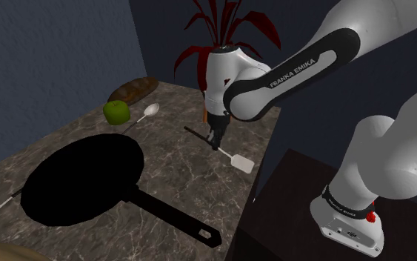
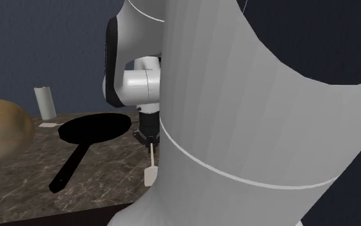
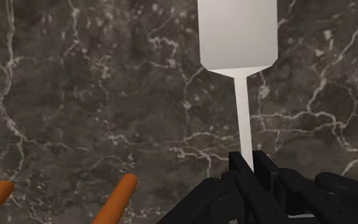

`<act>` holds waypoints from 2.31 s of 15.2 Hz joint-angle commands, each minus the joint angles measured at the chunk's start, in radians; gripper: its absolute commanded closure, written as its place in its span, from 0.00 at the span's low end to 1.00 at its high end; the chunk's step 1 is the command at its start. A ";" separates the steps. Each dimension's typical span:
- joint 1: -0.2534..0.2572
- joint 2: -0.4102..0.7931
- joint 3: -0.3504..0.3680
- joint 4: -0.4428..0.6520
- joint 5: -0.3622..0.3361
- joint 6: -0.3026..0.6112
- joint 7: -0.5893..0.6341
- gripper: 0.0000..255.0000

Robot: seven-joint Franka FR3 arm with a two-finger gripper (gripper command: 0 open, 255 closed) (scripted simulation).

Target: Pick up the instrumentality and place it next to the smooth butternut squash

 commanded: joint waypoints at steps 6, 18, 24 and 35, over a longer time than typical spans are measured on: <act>0.002 -0.058 -0.004 0.049 0.005 -0.107 -0.004 1.00; 0.002 -0.119 -0.011 0.162 0.006 -0.281 -0.007 1.00; 0.001 -0.136 -0.013 0.229 0.005 -0.365 -0.008 1.00; 0.000 -0.145 -0.018 0.369 0.003 -0.514 -0.008 1.00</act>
